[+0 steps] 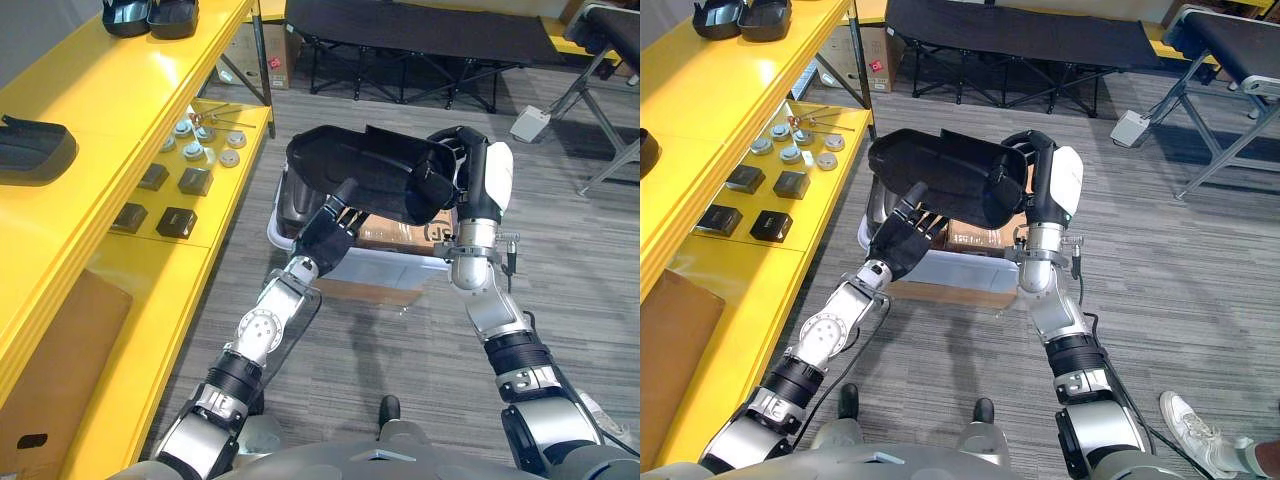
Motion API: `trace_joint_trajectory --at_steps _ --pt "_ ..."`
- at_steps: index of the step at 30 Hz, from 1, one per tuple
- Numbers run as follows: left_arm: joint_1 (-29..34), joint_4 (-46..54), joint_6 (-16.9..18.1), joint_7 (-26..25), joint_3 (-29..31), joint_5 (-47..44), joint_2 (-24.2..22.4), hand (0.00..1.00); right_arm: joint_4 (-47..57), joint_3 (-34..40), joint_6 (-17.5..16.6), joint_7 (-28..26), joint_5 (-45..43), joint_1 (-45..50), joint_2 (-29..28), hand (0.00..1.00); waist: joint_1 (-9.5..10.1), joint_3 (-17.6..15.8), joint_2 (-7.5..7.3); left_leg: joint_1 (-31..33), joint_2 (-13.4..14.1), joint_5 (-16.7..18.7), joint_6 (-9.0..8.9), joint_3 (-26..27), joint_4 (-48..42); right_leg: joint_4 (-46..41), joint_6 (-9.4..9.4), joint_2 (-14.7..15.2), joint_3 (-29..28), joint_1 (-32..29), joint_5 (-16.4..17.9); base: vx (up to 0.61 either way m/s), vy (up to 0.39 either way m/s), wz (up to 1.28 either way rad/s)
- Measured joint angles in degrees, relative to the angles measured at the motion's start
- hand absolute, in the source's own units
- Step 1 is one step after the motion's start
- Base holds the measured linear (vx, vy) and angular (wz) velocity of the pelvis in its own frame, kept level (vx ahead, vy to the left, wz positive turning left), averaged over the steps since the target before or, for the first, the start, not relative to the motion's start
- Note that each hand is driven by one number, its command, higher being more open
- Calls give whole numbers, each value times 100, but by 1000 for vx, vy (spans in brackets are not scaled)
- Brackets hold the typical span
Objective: Walk over and take three plastic housings, then place them on the shelf
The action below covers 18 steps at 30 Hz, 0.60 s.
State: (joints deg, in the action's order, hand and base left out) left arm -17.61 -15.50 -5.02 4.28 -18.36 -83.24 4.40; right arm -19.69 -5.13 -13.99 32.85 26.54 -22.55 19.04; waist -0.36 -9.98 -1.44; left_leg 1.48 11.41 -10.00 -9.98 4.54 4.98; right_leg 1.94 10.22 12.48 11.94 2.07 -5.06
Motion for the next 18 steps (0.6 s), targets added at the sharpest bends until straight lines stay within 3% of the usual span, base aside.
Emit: trace_joint_trajectory --at_steps 6,18 --pt "-8 -1 0 4 -160 -81 -5 100 0 -139 -288 208 3 144 -91 0 15 26 1 1 -1 3 -1 -2 -1 4 0 0 4 3 1 0 0 0" --pt "-7 -12 155 -331 -440 -166 -5 100 70 -388 -458 264 -31 243 -144 0 21 55 -4 -15 -41 5 3 -29 -6 44 16 32 32 60 -9 0 0 1"
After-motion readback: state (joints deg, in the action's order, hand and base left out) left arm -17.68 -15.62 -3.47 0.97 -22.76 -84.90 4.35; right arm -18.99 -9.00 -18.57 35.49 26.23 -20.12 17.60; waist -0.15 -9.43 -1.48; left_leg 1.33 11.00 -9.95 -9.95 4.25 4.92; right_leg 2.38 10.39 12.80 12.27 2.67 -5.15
